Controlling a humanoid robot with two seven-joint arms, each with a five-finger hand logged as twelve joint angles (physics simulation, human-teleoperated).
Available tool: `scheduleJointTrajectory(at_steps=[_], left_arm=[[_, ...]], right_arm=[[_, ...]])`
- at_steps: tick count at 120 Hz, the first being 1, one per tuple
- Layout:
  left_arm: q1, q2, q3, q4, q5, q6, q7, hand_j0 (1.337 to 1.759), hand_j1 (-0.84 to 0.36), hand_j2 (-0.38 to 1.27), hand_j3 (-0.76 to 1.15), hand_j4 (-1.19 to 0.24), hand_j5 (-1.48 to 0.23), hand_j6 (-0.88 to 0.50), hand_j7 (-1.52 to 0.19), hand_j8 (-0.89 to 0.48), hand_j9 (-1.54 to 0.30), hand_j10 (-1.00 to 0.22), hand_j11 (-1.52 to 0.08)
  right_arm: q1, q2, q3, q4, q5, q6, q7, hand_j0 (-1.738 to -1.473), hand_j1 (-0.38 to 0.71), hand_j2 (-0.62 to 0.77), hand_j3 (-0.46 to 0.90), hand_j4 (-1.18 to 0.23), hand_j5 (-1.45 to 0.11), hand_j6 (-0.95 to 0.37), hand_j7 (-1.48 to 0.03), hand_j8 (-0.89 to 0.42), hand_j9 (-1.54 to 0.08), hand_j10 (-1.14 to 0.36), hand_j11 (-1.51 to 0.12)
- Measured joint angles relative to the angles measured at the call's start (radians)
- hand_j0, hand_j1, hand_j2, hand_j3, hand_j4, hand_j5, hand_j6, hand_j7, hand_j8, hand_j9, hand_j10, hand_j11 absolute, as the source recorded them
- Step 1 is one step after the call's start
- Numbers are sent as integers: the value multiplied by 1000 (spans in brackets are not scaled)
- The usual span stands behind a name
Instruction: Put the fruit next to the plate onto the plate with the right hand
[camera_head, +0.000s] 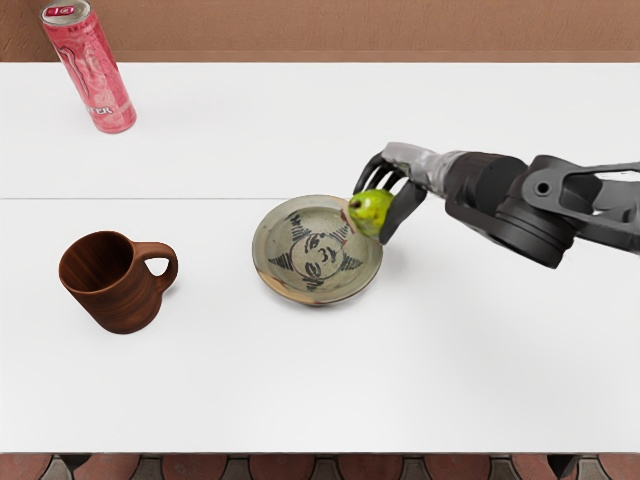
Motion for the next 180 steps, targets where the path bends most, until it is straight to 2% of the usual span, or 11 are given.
scheduleJointTrajectory(at_steps=[23, 39, 60, 76, 125, 128, 139, 149, 163, 180], left_arm=[[2, 0, 0, 0, 1, 0, 0, 1658, 348, 0, 0, -1, -1, -1, -1, -1, -1, -1, -1], [2, 0, 0, 1, 2, 0, 0, 1658, 348, 0, 0, -1, -1, -1, -1, -1, -1, -1, -1], [2, 0, 0, 1, 2, 0, 0, 1658, 348, 0, 0, -1, -1, -1, -1, -1, -1, -1, -1], [2, 0, 0, 1, 2, 0, 0, 1658, 348, 0, 0, -1, -1, -1, -1, -1, -1, -1, -1], [0, 0, 0, 1, 2, 0, 0, 1658, 348, 0, 0, -1, -1, -1, -1, -1, -1, -1, -1], [0, 0, 0, 1, 2, 0, 0, 1658, 348, 0, 0, -1, -1, -1, -1, -1, -1, -1, -1], [1, 0, 0, 1, 2, 0, 0, 1658, 348, 0, 0, -1, -1, -1, -1, -1, -1, -1, -1], [0, 0, 0, 1, 2, 0, 0, 1658, 348, 0, 0, -1, -1, -1, -1, -1, -1, -1, -1], [1, 0, 0, 1, 2, 0, 0, 1658, 348, 0, 0, -1, -1, -1, -1, -1, -1, -1, -1], [1, 0, 0, 1, 2, 0, 0, 1658, 348, 0, 0, -1, -1, -1, -1, -1, -1, -1, -1]], right_arm=[[61, 61, -1, -10, 60, -5, 0, -1658, 263, 476, 1, -640, -900, -455, -864, -375, -908, -603, -916], [75, 111, -1, -42, 75, -6, 0, -1658, 241, 421, 1, -645, -913, -458, -874, -373, -923, -608, -930], [71, 147, -4, -79, 77, -7, 0, -1658, 213, 388, 1, -657, -908, -473, -880, -391, -918, -624, -923], [61, 166, -7, -99, 77, -7, 0, -1658, 234, 444, 1, -660, -908, -472, -882, -392, -919, -626, -924], [18, 208, -9, -155, 67, -7, 0, -1658, 242, 449, 1, -656, -905, -467, -877, -388, -916, -626, -922], [17, 209, -9, -157, 67, -8, 0, -1658, 224, 423, 0, -624, -857, -454, -833, -384, -867, -597, -873], [17, 216, -7, -161, 68, -6, 0, -1658, 16, 270, 0, -398, -547, -290, -532, -245, -554, -381, -557], [19, 220, -7, -162, 69, -4, 0, -1658, -106, 180, 0, -265, -364, -193, -353, -163, -368, -253, -371], [24, 222, -5, -161, 72, -2, 0, -1658, -212, 102, 0, -150, -206, -110, -200, -93, -208, -143, -209], [19, 212, -3, -143, 77, -5, 0, -1658, -281, 51, 0, -75, -103, -56, -100, -47, -104, -72, -105]])
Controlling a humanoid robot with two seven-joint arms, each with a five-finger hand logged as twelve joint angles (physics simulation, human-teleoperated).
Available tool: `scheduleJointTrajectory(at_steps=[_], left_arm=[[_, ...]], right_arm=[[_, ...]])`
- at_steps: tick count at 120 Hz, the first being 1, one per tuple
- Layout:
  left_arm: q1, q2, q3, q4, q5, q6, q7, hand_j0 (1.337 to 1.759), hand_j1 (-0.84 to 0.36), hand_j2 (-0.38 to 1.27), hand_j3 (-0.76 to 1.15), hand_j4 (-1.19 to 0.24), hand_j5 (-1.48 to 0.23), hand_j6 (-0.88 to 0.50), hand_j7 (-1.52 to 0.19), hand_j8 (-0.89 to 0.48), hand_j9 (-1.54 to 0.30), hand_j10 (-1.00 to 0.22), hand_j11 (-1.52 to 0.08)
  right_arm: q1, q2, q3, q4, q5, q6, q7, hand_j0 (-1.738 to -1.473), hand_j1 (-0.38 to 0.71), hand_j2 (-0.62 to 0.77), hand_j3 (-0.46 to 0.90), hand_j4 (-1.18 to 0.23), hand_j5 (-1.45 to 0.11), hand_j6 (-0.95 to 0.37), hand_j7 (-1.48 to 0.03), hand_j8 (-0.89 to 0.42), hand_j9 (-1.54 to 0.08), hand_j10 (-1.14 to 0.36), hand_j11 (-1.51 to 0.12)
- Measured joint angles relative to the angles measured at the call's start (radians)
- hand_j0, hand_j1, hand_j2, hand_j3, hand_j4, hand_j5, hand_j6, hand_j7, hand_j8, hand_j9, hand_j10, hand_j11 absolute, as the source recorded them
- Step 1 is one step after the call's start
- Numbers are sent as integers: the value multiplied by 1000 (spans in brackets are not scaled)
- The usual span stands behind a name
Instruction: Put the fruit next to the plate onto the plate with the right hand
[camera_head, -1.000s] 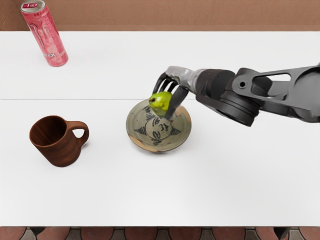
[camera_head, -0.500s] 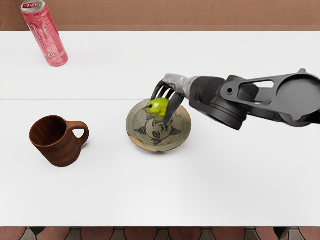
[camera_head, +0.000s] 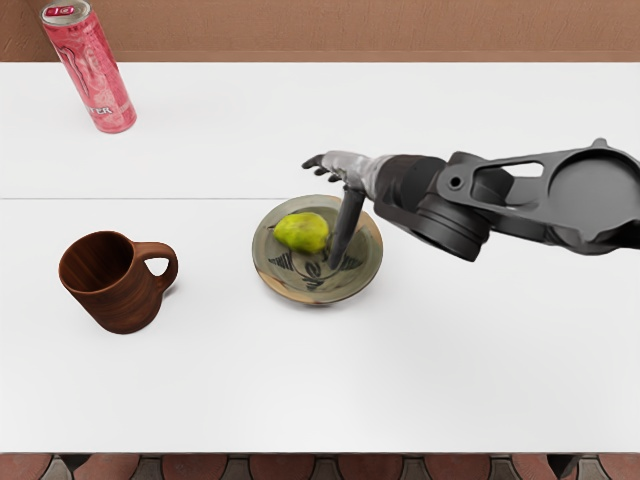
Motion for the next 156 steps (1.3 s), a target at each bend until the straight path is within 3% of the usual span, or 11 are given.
scheduleJointTrajectory(at_steps=[39, 62, 77, 99, 127, 156], left_arm=[[1, 0, 0, 1, 0, 0, 0, 1658, 348, 0, 0, -1, -1, -1, -1, -1, -1, -1, -1], [1, 0, 0, 1, 0, 0, 0, 1658, 348, 0, 0, -1, -1, -1, -1, -1, -1, -1, -1], [1, 0, 0, 1, 0, 0, 0, 1658, 348, 0, 0, -1, -1, -1, -1, -1, -1, -1, -1], [0, 0, 0, 0, -1, 0, 0, 1658, 348, 0, 0, -1, -1, -1, -1, -1, -1, -1, -1], [0, 0, 0, -1, -3, 0, 0, 1658, 348, 0, 0, -1, -1, -1, -1, -1, -1, -1, -1], [-2, 0, -1, -1, -3, 0, 0, 1658, 348, 0, 0, -1, -1, -1, -1, -1, -1, -1, -1]], right_arm=[[-63, -125, 161, 102, 83, 39, 0, -1658, -336, 11, 0, -16, -21, -12, -20, -10, -21, -15, -21], [-291, -174, 424, 119, 114, 274, 0, -1658, -344, 4, 0, -7, -8, -6, -8, -5, -8, -6, -8], [-383, -236, 524, 121, 216, 453, 0, -1658, -346, 3, 0, -4, -5, -3, -4, -3, -5, -4, -5], [-474, -342, 647, 111, 349, 691, 0, -1658, -348, 1, 0, -2, -2, -2, -2, -1, -2, -2, -2], [-524, -469, 693, 76, 499, 882, 0, -1658, -349, 0, 0, -1, -1, -1, -1, 0, -1, -1, -1], [-576, -657, 702, -5, 660, 953, 0, -1658, -349, 0, 0, 0, 0, 0, 0, 0, 0, 0, 0]])
